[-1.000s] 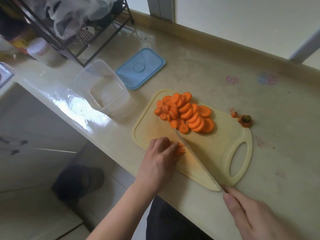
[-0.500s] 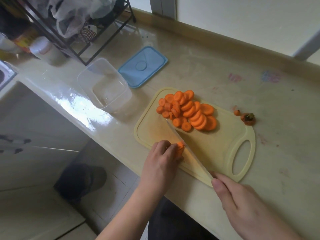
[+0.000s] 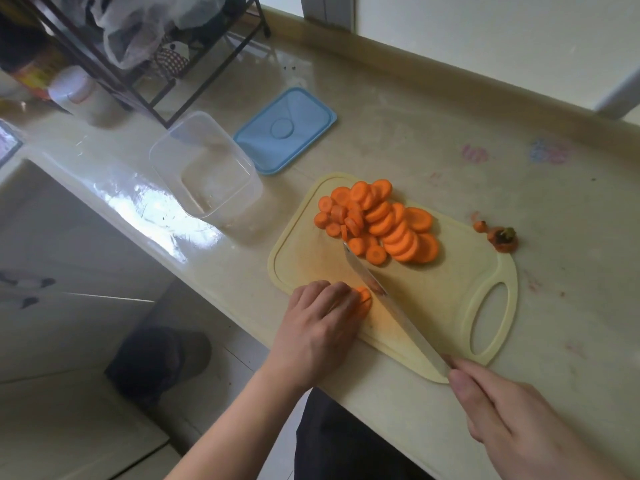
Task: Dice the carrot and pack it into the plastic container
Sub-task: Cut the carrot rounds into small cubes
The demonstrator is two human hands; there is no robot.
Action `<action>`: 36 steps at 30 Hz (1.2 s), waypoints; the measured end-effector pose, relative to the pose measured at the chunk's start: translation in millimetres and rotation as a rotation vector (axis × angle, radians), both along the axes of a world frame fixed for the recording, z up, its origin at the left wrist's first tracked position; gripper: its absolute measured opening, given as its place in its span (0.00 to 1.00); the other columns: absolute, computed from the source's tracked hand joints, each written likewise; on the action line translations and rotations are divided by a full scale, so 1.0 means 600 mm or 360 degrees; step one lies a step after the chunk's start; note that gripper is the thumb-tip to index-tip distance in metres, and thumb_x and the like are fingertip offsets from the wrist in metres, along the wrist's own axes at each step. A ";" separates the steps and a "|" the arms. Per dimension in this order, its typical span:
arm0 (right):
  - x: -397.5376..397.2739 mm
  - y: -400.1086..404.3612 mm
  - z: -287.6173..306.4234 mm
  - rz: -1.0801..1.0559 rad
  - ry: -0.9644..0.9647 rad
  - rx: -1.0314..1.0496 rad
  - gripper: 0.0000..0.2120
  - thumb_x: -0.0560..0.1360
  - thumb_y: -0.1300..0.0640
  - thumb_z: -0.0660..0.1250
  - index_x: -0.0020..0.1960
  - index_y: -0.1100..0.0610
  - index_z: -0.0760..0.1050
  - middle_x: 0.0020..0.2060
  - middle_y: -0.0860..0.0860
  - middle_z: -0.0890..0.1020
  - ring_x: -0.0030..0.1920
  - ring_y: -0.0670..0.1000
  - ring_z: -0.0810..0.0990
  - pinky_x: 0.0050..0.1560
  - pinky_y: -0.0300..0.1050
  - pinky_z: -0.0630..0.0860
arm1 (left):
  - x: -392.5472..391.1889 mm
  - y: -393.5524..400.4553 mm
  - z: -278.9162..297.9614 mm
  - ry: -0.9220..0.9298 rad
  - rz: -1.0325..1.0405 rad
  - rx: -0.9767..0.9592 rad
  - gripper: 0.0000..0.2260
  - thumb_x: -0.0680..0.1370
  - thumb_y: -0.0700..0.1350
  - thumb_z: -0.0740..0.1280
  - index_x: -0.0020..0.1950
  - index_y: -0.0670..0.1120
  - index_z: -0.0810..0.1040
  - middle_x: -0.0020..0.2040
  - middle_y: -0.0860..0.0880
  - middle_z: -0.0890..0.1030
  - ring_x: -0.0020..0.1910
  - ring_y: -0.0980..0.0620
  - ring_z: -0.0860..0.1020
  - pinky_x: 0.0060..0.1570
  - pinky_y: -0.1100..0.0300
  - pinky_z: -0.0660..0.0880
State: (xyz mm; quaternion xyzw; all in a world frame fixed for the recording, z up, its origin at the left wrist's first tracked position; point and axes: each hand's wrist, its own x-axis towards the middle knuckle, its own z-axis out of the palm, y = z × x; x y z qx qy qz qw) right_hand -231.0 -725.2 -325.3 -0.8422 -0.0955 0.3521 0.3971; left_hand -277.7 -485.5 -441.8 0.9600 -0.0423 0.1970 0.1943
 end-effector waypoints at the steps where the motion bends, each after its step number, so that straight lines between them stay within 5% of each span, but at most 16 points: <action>1: 0.001 0.000 -0.001 0.0000 0.0000 -0.0010 0.46 0.56 0.16 0.39 0.59 0.39 0.75 0.26 0.28 0.75 0.35 0.34 0.77 0.34 0.24 0.68 | -0.002 -0.002 0.000 0.0016 0.0029 0.0011 0.12 0.82 0.48 0.69 0.58 0.41 0.85 0.55 0.44 0.83 0.52 0.42 0.79 0.52 0.50 0.75; 9: 0.007 -0.001 -0.013 0.0102 -0.0113 -0.0124 0.43 0.57 0.17 0.34 0.59 0.33 0.70 0.33 0.23 0.74 0.43 0.31 0.75 0.40 0.24 0.68 | -0.004 -0.018 0.001 0.0093 0.0124 0.0012 0.16 0.78 0.51 0.70 0.59 0.40 0.84 0.56 0.41 0.81 0.55 0.43 0.77 0.54 0.51 0.74; 16: 0.011 0.005 -0.009 0.0162 -0.0062 -0.0145 0.34 0.57 0.17 0.32 0.53 0.21 0.66 0.35 0.25 0.76 0.45 0.34 0.77 0.43 0.28 0.72 | 0.003 -0.004 -0.007 0.0057 -0.0183 -0.0096 0.10 0.79 0.38 0.72 0.59 0.36 0.83 0.55 0.39 0.82 0.53 0.40 0.79 0.55 0.49 0.77; 21: -0.002 -0.004 -0.008 0.0215 -0.0093 -0.0275 0.41 0.53 0.16 0.29 0.55 0.24 0.67 0.38 0.18 0.70 0.44 0.31 0.75 0.39 0.26 0.69 | 0.004 -0.006 -0.002 0.0106 -0.0250 -0.0102 0.09 0.82 0.39 0.68 0.58 0.37 0.83 0.57 0.40 0.82 0.53 0.39 0.80 0.52 0.48 0.78; 26: -0.009 -0.020 -0.015 0.0106 -0.0095 -0.0323 0.37 0.53 0.16 0.30 0.55 0.19 0.63 0.42 0.38 0.83 0.49 0.33 0.77 0.49 0.26 0.72 | 0.009 -0.004 0.002 0.0115 -0.0266 -0.0086 0.08 0.81 0.39 0.68 0.57 0.37 0.84 0.56 0.41 0.82 0.53 0.39 0.80 0.51 0.48 0.79; 32: -0.012 -0.031 -0.022 0.0104 -0.0195 -0.0291 0.29 0.55 0.17 0.30 0.49 0.15 0.60 0.44 0.27 0.79 0.59 0.35 0.70 0.48 0.16 0.62 | 0.008 0.002 -0.004 0.0076 -0.0272 -0.0175 0.10 0.76 0.35 0.75 0.57 0.38 0.84 0.56 0.42 0.83 0.54 0.40 0.81 0.52 0.50 0.78; 36: 0.008 -0.008 -0.035 0.0298 -0.0216 -0.0218 0.32 0.63 0.22 0.31 0.56 0.27 0.64 0.46 0.42 0.82 0.51 0.39 0.78 0.49 0.30 0.72 | 0.011 0.003 -0.010 0.0063 -0.0284 -0.0186 0.12 0.76 0.35 0.76 0.59 0.37 0.84 0.58 0.41 0.83 0.55 0.40 0.81 0.55 0.49 0.78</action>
